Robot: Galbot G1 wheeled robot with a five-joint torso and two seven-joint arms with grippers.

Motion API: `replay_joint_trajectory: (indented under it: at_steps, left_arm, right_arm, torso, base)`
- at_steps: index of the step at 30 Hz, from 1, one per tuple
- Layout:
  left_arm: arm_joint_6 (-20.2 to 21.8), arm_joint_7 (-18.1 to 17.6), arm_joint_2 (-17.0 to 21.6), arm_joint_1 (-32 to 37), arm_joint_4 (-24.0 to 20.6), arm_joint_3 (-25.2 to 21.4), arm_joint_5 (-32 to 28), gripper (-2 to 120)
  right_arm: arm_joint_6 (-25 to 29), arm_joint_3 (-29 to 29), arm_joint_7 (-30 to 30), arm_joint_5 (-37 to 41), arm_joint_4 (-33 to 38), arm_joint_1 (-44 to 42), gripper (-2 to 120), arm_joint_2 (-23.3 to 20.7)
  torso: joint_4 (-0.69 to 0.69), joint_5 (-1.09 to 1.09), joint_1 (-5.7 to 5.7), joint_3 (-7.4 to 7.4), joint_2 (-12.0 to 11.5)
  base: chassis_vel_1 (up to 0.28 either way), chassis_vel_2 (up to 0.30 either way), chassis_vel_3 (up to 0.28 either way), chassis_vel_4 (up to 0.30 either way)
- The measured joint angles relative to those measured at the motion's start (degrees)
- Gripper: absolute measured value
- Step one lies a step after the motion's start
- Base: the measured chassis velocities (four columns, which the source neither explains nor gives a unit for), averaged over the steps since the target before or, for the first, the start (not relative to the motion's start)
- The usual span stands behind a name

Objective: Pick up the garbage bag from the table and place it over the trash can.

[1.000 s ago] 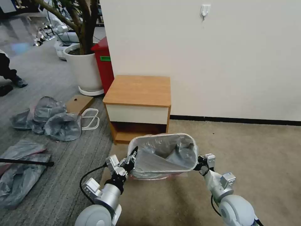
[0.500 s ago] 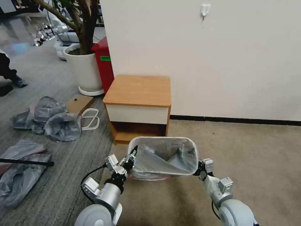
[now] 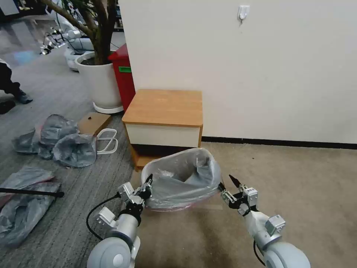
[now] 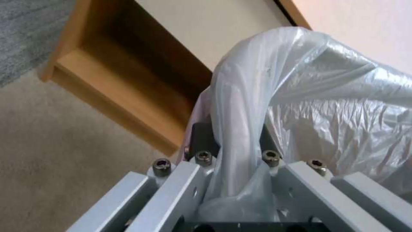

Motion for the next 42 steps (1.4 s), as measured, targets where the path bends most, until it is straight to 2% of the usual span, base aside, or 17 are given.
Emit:
replay_joint_trajectory:
  at_steps: [6,11,15,16,18,19,21,22,23,26,31,33,34,36,37,40,42]
  left_arm:
    - [0.4,-0.7,0.0,-0.2,0.8,-0.4,0.1,5]
    - [0.7,-1.0,0.1,-0.2,1.1,-0.4,0.7,5]
    - [1.1,-1.9,0.9,-0.1,1.5,-0.2,4.2,5]
    - [1.5,-2.2,1.2,0.0,1.4,0.1,6.1,5]
    - [2.1,-2.4,2.0,0.5,0.4,1.1,13.9,4]
    - [2.1,-2.4,2.0,0.5,0.4,1.1,13.9,4]
    - [3.2,-2.4,2.4,0.9,-1.1,2.2,20.4,4]
    - [3.7,-2.4,2.3,0.9,-1.7,3.1,24.6,4]
    - [3.7,-2.4,2.3,0.9,-1.7,3.1,24.6,4]
    - [4.3,-2.3,2.2,1.0,-2.2,4.8,31.2,4]
    - [4.3,-2.2,2.3,1.3,-2.2,5.7,34.2,4]
    - [4.3,-2.1,2.3,1.7,-2.2,6.6,36.3,4]
    - [4.2,-2.1,2.3,1.7,-2.2,6.8,36.7,4]
    - [4.0,-2.0,1.6,2.1,-2.0,8.0,40.5,4]
    - [4.0,-2.0,1.6,2.1,-2.0,8.0,40.5,4]
    - [3.8,-1.9,0.8,2.2,-1.6,9.6,43.4,4]
    - [3.6,-1.8,0.7,2.3,-1.4,9.9,44.5,4]
  right_arm:
    - [2.1,1.1,-1.2,1.7,1.5,-1.4,95,0.9]
    - [2.6,1.8,-0.8,2.4,2.3,-1.8,99,1.4]
    - [4.6,4.1,4.1,4.9,5.8,-2.1,99,2.1]
    - [5.1,4.7,5.2,4.7,7.3,-2.1,97,2.0]
    - [5.6,5.5,7.3,2.1,12.7,-1.8,88,0.8]
    - [5.6,5.5,7.3,2.1,12.7,-1.8,88,0.8]
    - [4.8,4.4,8.1,-2.3,17.4,-1.1,80,-0.6]
    - [3.2,2.6,8.4,-5.8,19.9,-0.4,73,-1.8]
    - [3.2,2.6,8.4,-5.8,19.9,-0.4,73,-1.8]
    - [-2.7,-3.3,8.2,-13.4,23.6,1.4,59,-6.3]
    - [-5.8,-7.6,8.1,-16.9,23.8,2.7,46,-10.3]
    - [-8.9,-11.1,8.1,-18.9,23.0,3.8,34,-14.0]
    - [-9.6,-11.8,8.1,-19.0,22.9,3.9,33,-14.7]
    - [-14.8,-15.2,7.9,-19.0,21.4,5.1,23,-17.8]
    - [-14.8,-15.2,7.9,-19.0,21.4,5.1,23,-17.8]
    - [-20.3,-18.7,6.7,-19.1,18.9,6.2,7,-18.5]
    - [-21.6,-19.6,6.3,-19.3,18.2,6.6,4,-18.5]
  torso:
    - [0.00,0.00,0.00,0.00,0.0]
    - [0.00,0.00,0.00,0.00,0.0]
    - [0.00,0.01,0.00,0.00,0.0]
    - [0.00,0.01,0.00,0.00,0.0]
    - [0.00,-0.01,0.00,0.00,0.0]
    - [0.00,-0.01,0.00,0.00,0.0]
    - [0.00,0.00,0.00,0.00,0.0]
    - [-0.01,-0.01,0.00,0.00,0.0]
    - [-0.01,-0.01,0.00,0.00,0.0]
    - [0.00,0.00,0.00,0.00,0.0]
    - [0.00,0.01,0.00,0.00,0.0]
    - [0.00,0.02,0.00,0.00,0.0]
    - [0.01,0.00,0.00,0.00,0.0]
    - [0.00,0.01,0.00,0.00,0.0]
    - [0.00,0.01,0.00,0.00,0.0]
    - [0.00,0.01,0.00,0.00,0.0]
    - [-0.01,0.01,0.00,0.00,0.0]
  base:
    - [0.000,0.000,0.000,0.000]
    - [0.000,0.000,0.000,0.000]
    - [0.000,0.000,0.000,0.000]
    - [0.000,0.000,0.000,0.000]
    - [0.000,0.000,0.000,0.000]
    - [0.000,0.000,0.000,0.000]
    - [0.000,0.000,0.000,0.000]
    - [0.000,0.000,0.000,0.000]
    - [0.000,0.000,0.000,0.000]
    - [0.000,0.000,0.000,0.000]
    - [0.000,0.000,0.000,0.000]
    - [0.000,0.000,0.000,0.000]
    - [0.000,0.000,0.000,0.000]
    - [0.000,0.000,0.000,0.000]
    - [0.000,0.000,0.000,0.000]
    - [0.000,0.000,0.000,0.000]
    - [0.000,0.000,0.000,0.000]
